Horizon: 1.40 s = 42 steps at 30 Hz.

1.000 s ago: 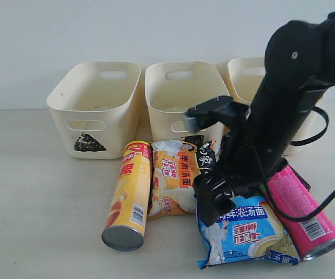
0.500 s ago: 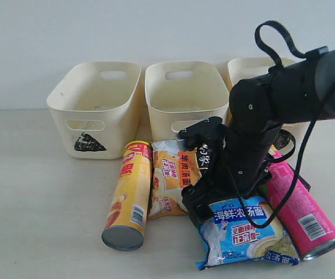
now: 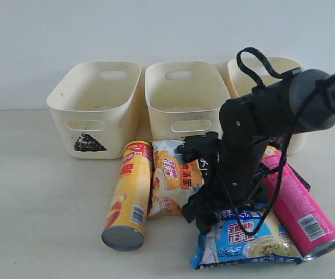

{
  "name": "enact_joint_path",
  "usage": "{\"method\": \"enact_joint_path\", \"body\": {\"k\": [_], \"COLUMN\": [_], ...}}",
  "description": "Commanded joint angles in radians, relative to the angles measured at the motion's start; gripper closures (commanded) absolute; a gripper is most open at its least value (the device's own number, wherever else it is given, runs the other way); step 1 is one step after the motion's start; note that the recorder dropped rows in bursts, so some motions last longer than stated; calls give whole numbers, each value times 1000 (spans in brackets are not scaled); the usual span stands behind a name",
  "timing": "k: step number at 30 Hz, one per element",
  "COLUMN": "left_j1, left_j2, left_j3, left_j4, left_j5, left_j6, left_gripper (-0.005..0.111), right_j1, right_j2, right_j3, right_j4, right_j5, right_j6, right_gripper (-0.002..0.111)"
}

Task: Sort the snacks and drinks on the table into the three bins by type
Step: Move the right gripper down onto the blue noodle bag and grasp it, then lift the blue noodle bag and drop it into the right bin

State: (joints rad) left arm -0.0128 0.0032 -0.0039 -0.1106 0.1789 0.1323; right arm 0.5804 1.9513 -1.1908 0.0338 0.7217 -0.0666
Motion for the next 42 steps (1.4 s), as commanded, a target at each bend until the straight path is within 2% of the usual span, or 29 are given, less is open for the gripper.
{"method": "enact_joint_path", "body": {"k": [1,3,9,23,27,31,35,39,42], "left_j1": [4,4,4,4,4,4,4,4,4], "left_j2": [-3,-3,-3,-3,-3,-3,-3,-3,-3], "left_j3": [4,4,4,4,4,4,4,4,4], "left_j4": [-6,-6,-6,-6,-6,-6,-6,-6,-6], "left_j5": [1,1,1,1,1,1,1,1,1], "left_j6": [4,4,4,4,4,4,4,4,4], "left_gripper": [102,102,102,102,102,102,102,102,102], "right_j1": [2,2,2,-1,-1,-14,-123,-282,-333], "right_j2": [13,13,-7,-267,-335,-342,-342,-303,-242], "right_j3": [-15,-31,-96,-117,-188,-353,-440,-449,-449], "right_j4": [3,6,29,71,-19,-239,-333,-335,-335], "right_j5": [64,95,213,213,252,291,166,-147,-319], "right_j6": [7,5,-24,-44,-47,-17,17,35,35], "right_gripper": [108,105,104,104,104,104,104,104,104]}}
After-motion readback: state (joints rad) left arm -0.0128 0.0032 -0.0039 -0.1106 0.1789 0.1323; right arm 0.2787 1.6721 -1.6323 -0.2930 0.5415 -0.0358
